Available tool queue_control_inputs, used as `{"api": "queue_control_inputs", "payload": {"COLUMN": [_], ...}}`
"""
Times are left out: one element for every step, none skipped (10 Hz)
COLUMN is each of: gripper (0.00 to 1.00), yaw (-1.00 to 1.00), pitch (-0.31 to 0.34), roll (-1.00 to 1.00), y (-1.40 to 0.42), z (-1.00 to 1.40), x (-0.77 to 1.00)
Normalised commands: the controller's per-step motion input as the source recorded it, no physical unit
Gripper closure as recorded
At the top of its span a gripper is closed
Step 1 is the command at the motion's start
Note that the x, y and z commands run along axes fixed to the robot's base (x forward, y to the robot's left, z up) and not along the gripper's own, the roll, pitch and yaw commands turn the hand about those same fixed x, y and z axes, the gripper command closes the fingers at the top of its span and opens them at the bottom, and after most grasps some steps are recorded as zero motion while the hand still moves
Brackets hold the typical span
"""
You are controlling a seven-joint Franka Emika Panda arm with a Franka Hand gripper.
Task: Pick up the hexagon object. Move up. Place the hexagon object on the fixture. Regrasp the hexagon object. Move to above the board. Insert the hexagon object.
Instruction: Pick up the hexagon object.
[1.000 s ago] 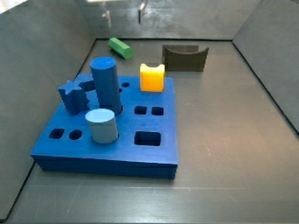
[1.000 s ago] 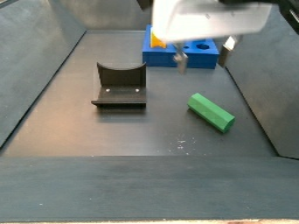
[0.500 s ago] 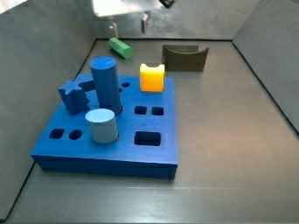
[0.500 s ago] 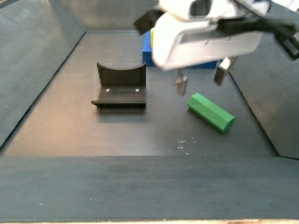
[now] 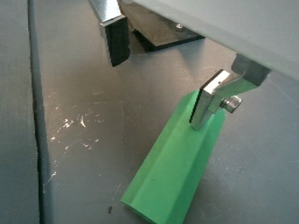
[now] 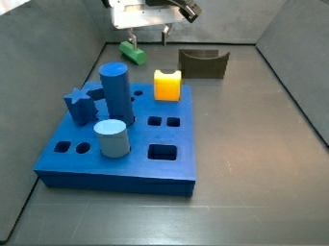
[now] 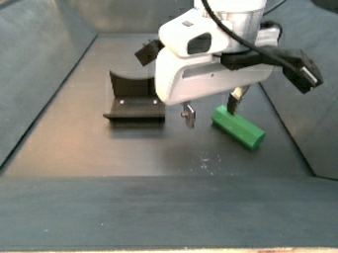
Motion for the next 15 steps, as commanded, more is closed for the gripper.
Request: {"api": "queue_control_inputs", "payload": {"gripper": [0.00,0.00,0.00,0.00,0.00,0.00,0.00,0.00,0.00,0.00,0.00,1.00,1.00,1.00,1.00], "yaw": [0.51,0.40,0.37,0.34,0.26,0.19,0.23,0.30,0.00,0.00,0.00,0.00,0.00,0.00,0.00], "pitch": [-0.040,-0.116,-0.154,-0.141,-0.020,0.000,-0.024,-0.100,-0.011,0.000,0.000,0.000,0.000,0.000,0.000], "roll": [0.03,0.12,0.16,0.16,0.06,0.01,0.03,0.00,0.00,-0.01,0.00,0.00,0.00,0.00,0.00], "y": [-0.12,-0.10,-0.25,-0.17,-0.06,0.00,0.00,0.00,0.00,0.00,0.00,0.00,0.00,0.00,0.00], "z": [-0.21,0.10,0.00,-0.47,-0.95,-1.00,-0.92,-0.10,0.00,0.00,0.00,0.00,0.00,0.00,0.00], "x": [-0.23,-0.27,-0.33,-0.56,-0.43,-0.34,-0.37,-0.19,0.00,0.00,0.00,0.00,0.00,0.00,0.00]}}
